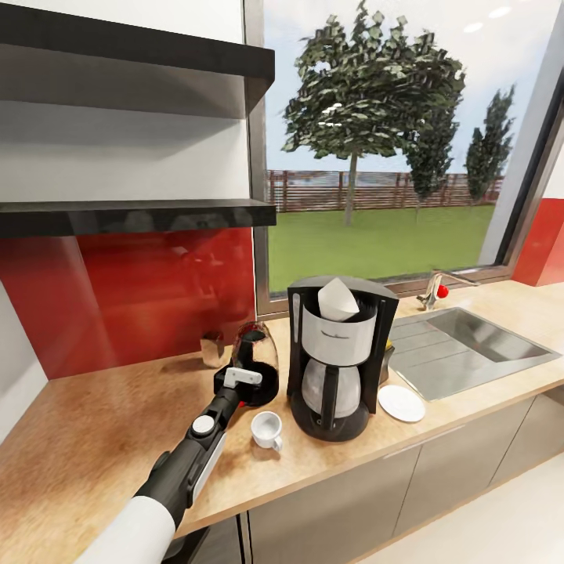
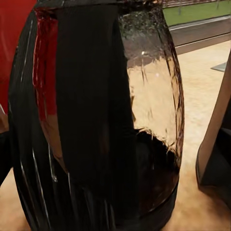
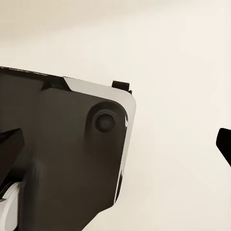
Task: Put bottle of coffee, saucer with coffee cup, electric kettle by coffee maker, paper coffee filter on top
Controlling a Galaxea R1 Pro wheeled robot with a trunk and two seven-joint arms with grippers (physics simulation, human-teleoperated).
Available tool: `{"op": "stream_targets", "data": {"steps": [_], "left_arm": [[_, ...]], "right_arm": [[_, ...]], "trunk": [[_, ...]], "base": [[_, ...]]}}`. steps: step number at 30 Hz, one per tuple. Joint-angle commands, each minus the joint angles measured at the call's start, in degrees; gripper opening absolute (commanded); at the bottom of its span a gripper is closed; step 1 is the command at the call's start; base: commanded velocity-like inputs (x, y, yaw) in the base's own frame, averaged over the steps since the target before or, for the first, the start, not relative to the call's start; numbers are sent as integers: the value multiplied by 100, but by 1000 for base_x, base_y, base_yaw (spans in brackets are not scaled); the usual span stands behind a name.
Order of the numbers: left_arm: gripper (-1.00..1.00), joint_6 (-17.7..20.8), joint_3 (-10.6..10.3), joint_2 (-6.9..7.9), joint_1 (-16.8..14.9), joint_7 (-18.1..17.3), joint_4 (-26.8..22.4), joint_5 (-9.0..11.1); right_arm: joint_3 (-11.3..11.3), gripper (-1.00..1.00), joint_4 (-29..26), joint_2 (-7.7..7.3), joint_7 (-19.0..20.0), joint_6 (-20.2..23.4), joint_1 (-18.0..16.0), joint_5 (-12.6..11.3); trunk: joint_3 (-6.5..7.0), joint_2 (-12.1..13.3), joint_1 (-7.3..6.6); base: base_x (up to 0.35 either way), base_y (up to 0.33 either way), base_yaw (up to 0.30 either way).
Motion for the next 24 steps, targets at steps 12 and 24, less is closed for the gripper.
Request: {"op": "stream_targets", "data": {"steps": [12, 24], "left_arm": [[100, -183, 2, 9, -1, 4, 10, -40], [100, -222, 1, 18, -1, 4, 12, -46]], "right_arm": [[-5, 100, -4, -2, 16, 4, 0, 49], [-5, 100, -4, -2, 16, 3, 0, 49]], "trunk": [[-2, -4, 2], [-2, -4, 2]], "base": [[-142, 45, 0], [-160, 2, 0]]}}
